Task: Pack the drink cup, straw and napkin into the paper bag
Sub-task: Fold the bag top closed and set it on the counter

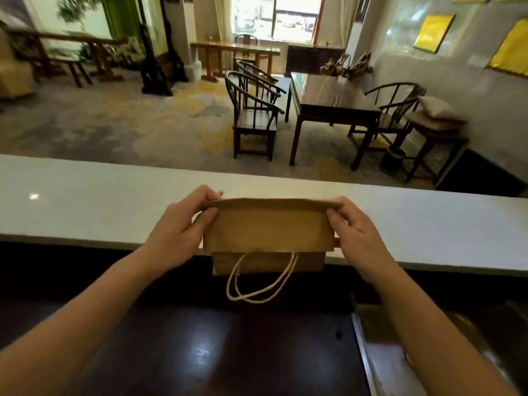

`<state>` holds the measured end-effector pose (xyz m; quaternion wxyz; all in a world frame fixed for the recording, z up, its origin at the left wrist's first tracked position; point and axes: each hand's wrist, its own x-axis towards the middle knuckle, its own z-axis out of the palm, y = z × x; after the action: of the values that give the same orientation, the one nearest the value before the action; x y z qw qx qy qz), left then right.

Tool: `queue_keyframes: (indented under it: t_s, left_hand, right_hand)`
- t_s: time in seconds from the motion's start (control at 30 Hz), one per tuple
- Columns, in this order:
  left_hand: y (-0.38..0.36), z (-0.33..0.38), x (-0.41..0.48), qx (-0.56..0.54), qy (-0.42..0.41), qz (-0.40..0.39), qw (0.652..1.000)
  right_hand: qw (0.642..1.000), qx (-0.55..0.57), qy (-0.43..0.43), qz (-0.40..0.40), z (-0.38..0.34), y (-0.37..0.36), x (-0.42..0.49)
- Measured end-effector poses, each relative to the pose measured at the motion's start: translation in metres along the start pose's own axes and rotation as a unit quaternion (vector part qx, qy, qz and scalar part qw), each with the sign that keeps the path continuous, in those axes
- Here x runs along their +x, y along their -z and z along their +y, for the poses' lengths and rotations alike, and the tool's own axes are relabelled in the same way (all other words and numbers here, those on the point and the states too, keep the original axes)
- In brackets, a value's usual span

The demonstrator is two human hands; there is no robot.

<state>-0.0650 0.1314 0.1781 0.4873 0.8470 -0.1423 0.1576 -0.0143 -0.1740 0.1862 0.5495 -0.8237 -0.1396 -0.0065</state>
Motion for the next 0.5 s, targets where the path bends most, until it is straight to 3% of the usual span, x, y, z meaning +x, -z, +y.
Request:
queue_keyframes:
  t_s: [0.27, 0.5]
  left_hand:
    - [-0.019, -0.03, 0.094, 0.083, 0.091, -0.015, 0.992]
    - [-0.033, -0.059, 0.111, 0.152, 0.096, -0.038, 0.983]
  right_hand:
    - [0.994, -0.027, -0.103, 0.018, 0.018, -0.004, 0.086]
    - [0.99, -0.086, -0.109, 0.015, 0.044, 0.0, 0.107]
